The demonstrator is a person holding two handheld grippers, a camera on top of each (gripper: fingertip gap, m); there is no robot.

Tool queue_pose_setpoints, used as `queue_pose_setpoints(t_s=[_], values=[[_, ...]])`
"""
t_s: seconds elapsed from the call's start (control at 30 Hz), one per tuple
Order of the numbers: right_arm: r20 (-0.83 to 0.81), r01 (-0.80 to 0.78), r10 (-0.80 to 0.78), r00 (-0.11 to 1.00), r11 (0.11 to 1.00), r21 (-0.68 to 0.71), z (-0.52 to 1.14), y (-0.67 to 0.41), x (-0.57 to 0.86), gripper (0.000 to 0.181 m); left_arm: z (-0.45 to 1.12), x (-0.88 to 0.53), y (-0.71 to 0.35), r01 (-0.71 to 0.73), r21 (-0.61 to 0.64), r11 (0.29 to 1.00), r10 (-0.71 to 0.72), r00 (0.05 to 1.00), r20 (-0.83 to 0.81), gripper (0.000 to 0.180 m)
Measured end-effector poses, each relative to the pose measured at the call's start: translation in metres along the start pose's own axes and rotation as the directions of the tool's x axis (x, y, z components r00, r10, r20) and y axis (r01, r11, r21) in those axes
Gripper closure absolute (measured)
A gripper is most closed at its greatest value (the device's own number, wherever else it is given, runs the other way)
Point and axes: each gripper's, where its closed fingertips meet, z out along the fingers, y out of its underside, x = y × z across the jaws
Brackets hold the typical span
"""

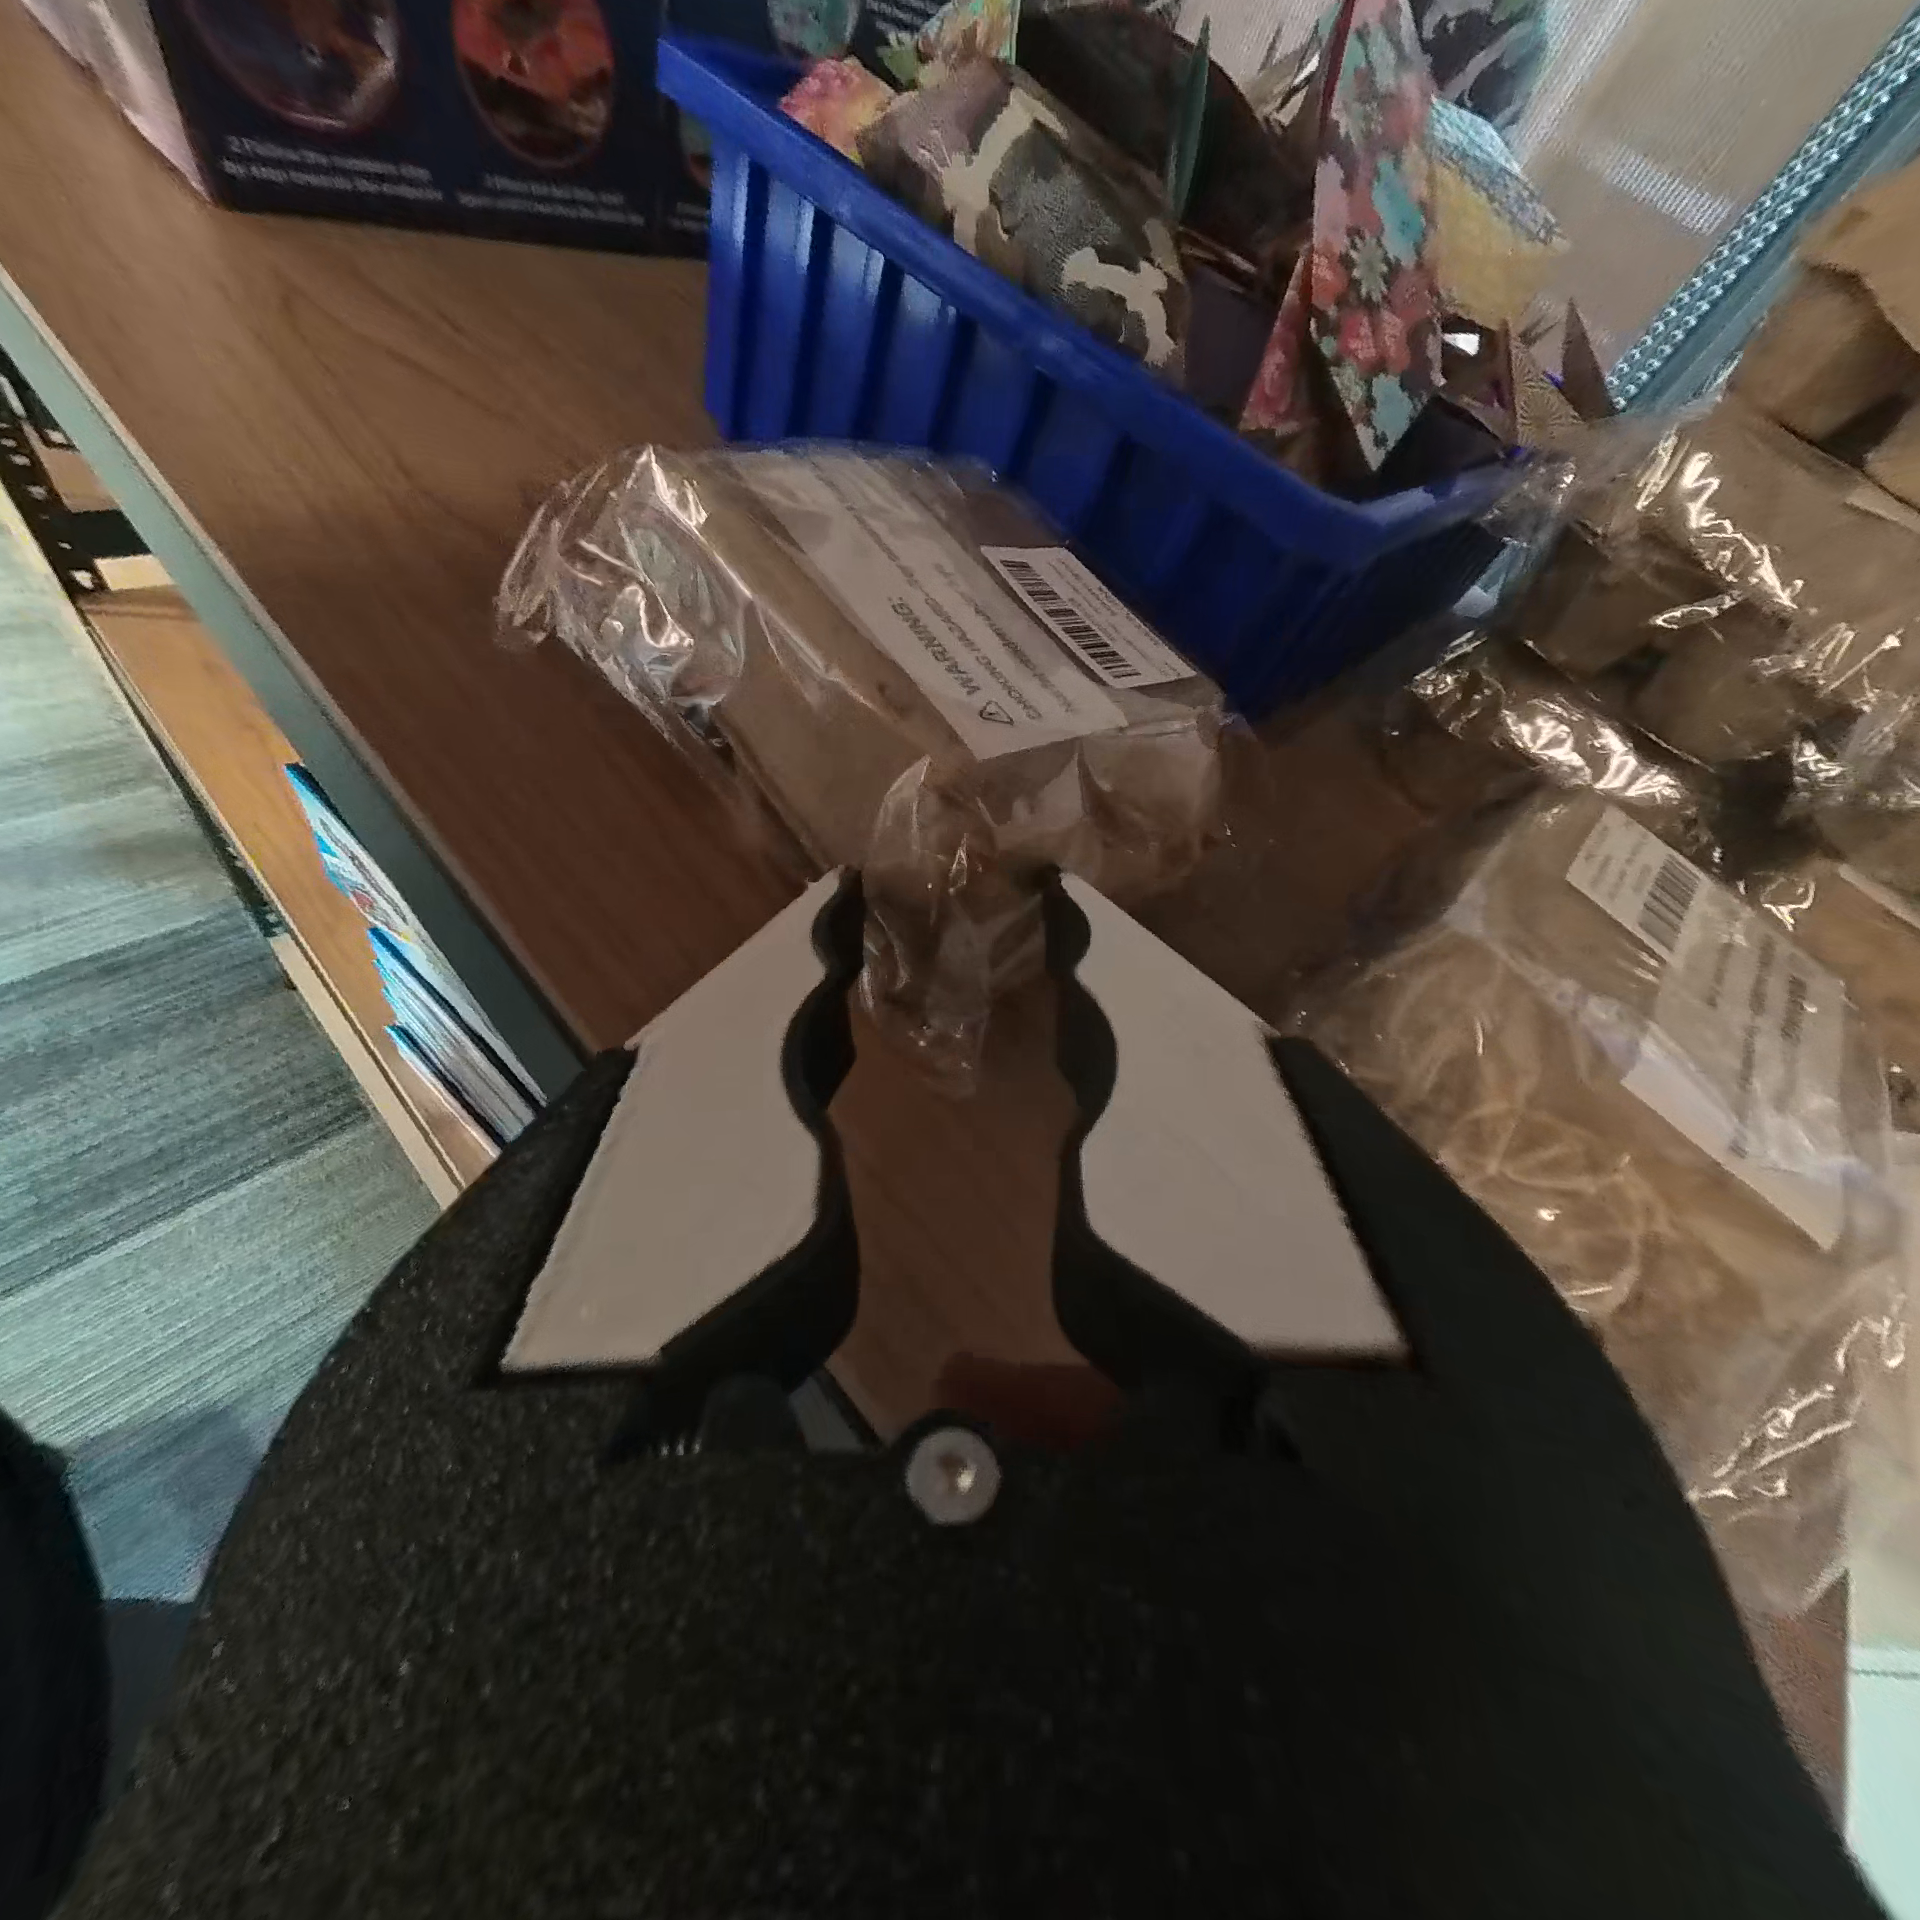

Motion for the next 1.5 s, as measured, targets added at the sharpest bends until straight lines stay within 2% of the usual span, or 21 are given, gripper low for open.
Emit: queue_pose_setpoints(t_s=[0.17,0.3,0.37,0.4,0.57,0.73,0.83,0.93,1.0,1.1,1.17,1.3,1.5], values=[[0.125,0.038,-0.041,0.991,0.999,0.032,0.003,-0.012,-0.030,0.151,0.000,0.004,-0.023,-0.012,0.025,1.000,0.012,1.000,-0.002,0.143],[0.175,0.051,-0.058,0.983,0.998,0.045,0.010,-0.021,-0.043,0.151,0.008,0.007,-0.011,-0.006,-0.023,1.000,0.006,1.000,-0.015,0.142],[0.185,0.020,-0.029,0.982,0.998,0.051,0.008,-0.026,-0.042,0.141,0.009,0.006,-0.001,0.005,-0.044,0.999,-0.006,1.000,-0.014,0.142],[0.191,-0.006,-0.007,0.982,0.998,0.067,0.005,-0.030,-0.041,0.133,0.008,0.006,0.004,0.023,-0.049,0.999,-0.024,1.000,-0.018,0.142],[0.288,-0.077,0.031,0.957,0.986,0.148,-0.004,-0.064,-0.058,0.134,0.011,0.003,0.036,0.127,-0.047,0.991,-0.129,0.991,-0.024,0.141],[0.328,-0.001,-0.052,0.943,0.987,0.160,0.018,-0.106,-0.110,0.127,0.016,-0.006,0.069,0.224,0.007,0.975,-0.224,0.974,-0.027,0.141],[0.417,0.018,-0.097,0.904,0.982,0.191,0.028,-0.135,-0.178,0.126,0.021,-0.009,0.094,0.272,0.049,0.961,-0.269,0.961,-0.058,0.141],[0.528,0.019,-0.121,0.841,0.981,0.195,0.047,-0.155,-0.269,0.124,0.027,-0.018,0.135,0.271,0.058,0.961,-0.266,0.961,-0.071,0.141],[0.626,-0.054,-0.067,0.777,0.983,0.173,0.070,-0.164,-0.342,0.122,0.026,-0.029,0.165,0.304,0.097,0.948,-0.297,0.952,-0.079,0.141],[0.766,-0.221,0.112,0.632,0.975,0.039,0.115,-0.149,-0.477,0.119,0.029,-0.049,0.221,0.420,0.138,0.897,-0.407,0.907,-0.113,0.142],[0.809,-0.220,0.201,0.552,0.971,-0.091,0.143,-0.116,-0.572,0.119,0.029,-0.061,0.257,0.490,0.162,0.857,-0.471,0.871,-0.142,0.143],[0.868,-0.061,0.219,0.446,0.975,-0.214,0.154,-0.064,-0.720,0.118,0.019,-0.088,0.316,0.584,0.211,0.784,-0.567,0.811,-0.142,0.144],[0.945,0.182,0.121,0.305,0.966,-0.182,0.159,-0.039,-0.848,0.116,0.003,-0.130,0.368,0.693,0.283,0.663,-0.683,0.715,-0.149,0.144]])
